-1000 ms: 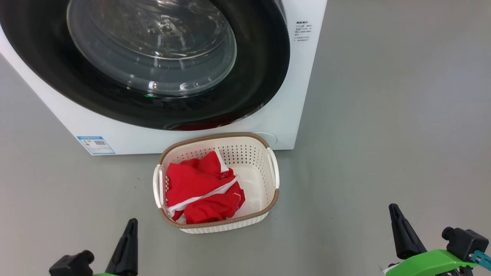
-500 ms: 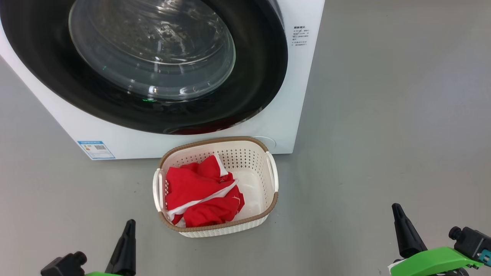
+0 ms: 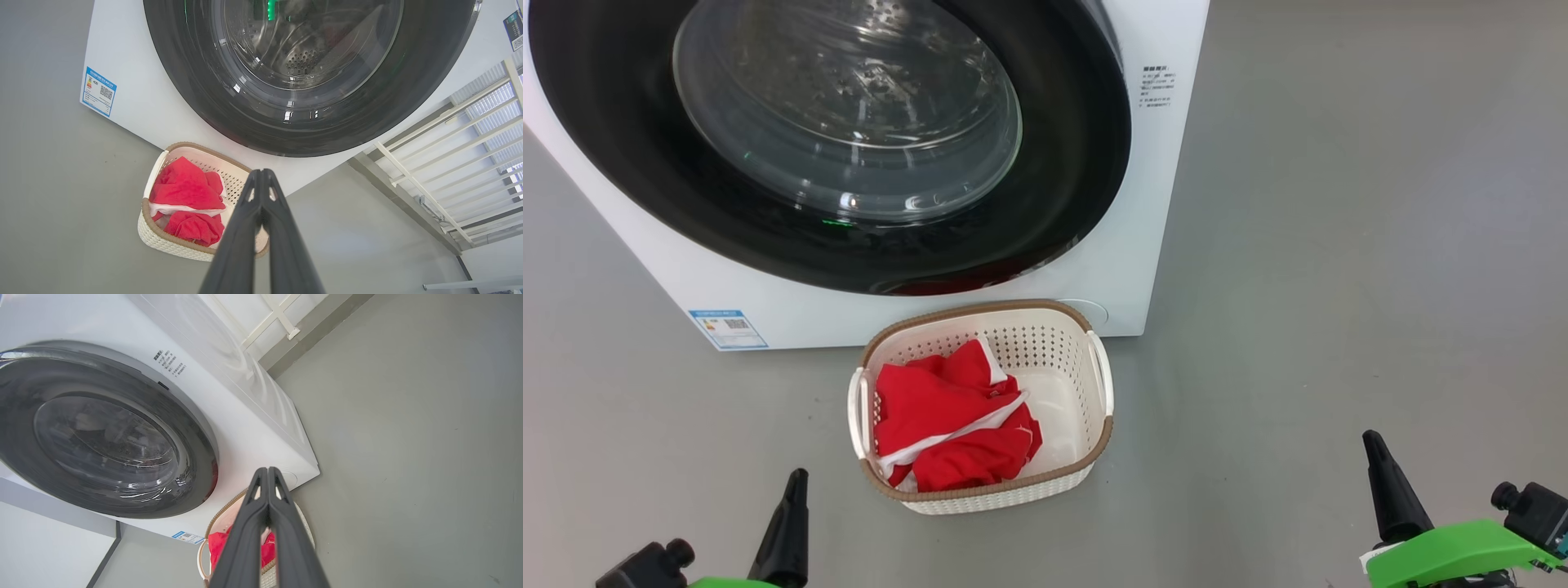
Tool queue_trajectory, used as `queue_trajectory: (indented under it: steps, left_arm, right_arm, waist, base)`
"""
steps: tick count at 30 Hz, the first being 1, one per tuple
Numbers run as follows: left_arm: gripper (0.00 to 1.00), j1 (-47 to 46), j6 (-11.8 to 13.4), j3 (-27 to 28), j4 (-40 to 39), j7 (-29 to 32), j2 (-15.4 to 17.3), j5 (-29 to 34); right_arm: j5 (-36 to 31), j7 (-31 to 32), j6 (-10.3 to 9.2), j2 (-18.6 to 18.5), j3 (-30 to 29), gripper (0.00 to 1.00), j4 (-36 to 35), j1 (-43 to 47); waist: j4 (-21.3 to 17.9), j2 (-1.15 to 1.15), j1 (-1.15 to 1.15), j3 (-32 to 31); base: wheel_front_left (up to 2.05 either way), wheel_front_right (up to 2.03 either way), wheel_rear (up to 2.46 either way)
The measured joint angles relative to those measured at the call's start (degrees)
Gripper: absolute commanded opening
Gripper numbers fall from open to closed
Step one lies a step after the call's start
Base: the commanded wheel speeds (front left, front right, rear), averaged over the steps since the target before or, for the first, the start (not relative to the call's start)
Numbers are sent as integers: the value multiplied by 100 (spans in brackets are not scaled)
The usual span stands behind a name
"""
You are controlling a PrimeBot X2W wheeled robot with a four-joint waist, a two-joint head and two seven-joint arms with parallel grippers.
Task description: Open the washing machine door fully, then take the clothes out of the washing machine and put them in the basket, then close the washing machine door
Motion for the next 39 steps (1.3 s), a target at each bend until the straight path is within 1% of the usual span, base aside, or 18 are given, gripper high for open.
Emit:
queue_trajectory:
  steps: [39]
  left_arm:
    - [0, -24, 0, 149, -79, 587, 2, -2290]
  right_arm:
    - [2002, 644, -1, -8, -203, 0, -111, -221]
  waist:
    - [-66, 0, 0, -267]
  base:
    - [0, 0, 0]
